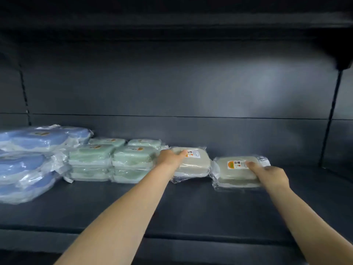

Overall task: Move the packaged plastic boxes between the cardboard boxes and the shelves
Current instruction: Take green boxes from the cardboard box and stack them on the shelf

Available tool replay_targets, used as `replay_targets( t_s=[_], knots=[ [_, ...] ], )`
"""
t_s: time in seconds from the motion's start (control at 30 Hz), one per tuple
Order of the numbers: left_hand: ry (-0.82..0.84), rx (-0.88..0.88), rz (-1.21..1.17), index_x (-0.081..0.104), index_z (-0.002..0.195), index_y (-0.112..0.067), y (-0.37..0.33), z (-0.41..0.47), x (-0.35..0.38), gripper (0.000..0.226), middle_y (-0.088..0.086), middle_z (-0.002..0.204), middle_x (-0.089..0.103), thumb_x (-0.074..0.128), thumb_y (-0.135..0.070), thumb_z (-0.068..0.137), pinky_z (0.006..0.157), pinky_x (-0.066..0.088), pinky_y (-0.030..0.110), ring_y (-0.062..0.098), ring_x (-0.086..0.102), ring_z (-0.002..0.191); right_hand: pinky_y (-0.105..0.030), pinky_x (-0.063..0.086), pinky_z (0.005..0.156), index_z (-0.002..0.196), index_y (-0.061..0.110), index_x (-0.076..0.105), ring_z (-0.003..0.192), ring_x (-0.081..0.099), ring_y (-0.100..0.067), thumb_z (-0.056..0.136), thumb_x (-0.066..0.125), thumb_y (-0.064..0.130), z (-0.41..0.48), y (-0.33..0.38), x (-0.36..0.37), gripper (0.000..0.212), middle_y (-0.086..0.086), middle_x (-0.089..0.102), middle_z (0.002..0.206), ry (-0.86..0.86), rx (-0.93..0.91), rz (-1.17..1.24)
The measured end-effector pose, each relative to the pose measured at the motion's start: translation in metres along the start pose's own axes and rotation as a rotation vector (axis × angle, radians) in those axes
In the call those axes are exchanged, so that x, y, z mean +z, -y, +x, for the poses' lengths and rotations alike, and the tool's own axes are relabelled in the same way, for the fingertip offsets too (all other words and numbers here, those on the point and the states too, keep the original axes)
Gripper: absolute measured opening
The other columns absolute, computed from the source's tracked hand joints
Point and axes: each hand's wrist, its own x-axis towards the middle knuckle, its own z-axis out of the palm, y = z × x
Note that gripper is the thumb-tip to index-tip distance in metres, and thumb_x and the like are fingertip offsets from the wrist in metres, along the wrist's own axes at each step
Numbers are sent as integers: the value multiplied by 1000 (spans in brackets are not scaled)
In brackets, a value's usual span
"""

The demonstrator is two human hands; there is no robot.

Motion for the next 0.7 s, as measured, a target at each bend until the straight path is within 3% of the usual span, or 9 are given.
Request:
replay_targets(
  t_s=[0.1, 0.17, 0.27, 0.37, 0.53, 0.63, 0.7],
  knots=[
    [19, -16, 215, 49, 131, -3, 10, 14, 8, 60, 12, 132, 55, 49, -49, 93, 96, 41, 30, 30, 52, 121, -36, 43, 74, 89, -5, 63, 86, 56, -34, 83, 62, 52, 14, -9, 4, 57, -16, 59, 87, -7, 21, 25],
    [0, 16, 343, 55, 122, 0, 16, 19, 14, 57, 15, 125, 60, 46, -49, 94, 91, 42, 30, 31, 55, 116, -34, 41, 70, 89, -6, 64, 80, 56, -31, 82, 63, 51, 18, -13, 5, 57, -14, 58, 81, 1, 13, 32],
    [-79, 96, 471, 58, 111, 2, 20, 18, 23, 51, 17, 116, 63, 45, -45, 96, 82, 42, 32, 33, 58, 109, -34, 42, 71, 91, -4, 64, 82, 57, -32, 83, 64, 49, 21, -17, 7, 54, -14, 61, 86, 13, -4, 16],
    [-178, 219, 554, 53, 113, 0, 20, 14, 29, 47, 16, 116, 61, 49, -43, 95, 79, 41, 33, 33, 57, 108, -35, 43, 75, 95, -4, 64, 88, 58, -33, 86, 60, 48, 22, -17, 9, 52, -16, 61, 91, 2, -42, -36],
    [-126, 354, 565, 61, 110, -7, 14, 11, 38, 51, 9, 112, 63, 58, -52, 86, 85, 47, 36, 27, 57, 106, -38, 45, 87, 98, -1, 65, 106, 53, -34, 86, 53, 57, 24, -20, 14, 60, -16, 63, 100, 5, -140, -71],
    [-53, 398, 548, 61, 112, -12, 18, 11, 43, 51, 5, 115, 61, 63, -52, 81, 88, 44, 31, 23, 55, 110, -31, 41, 83, 107, 3, 63, 115, 47, -29, 80, 55, 64, 22, -21, 19, 67, -12, 59, 101, 47, -191, -107],
    [-38, 425, 538, 60, 115, -16, 23, 13, 42, 51, 2, 118, 58, 67, -51, 79, 88, 40, 28, 21, 52, 113, -30, 40, 85, 118, 8, 60, 118, 45, -28, 75, 56, 69, 20, -20, 20, 75, -14, 56, 113, 49, -212, -209]
  ],
)
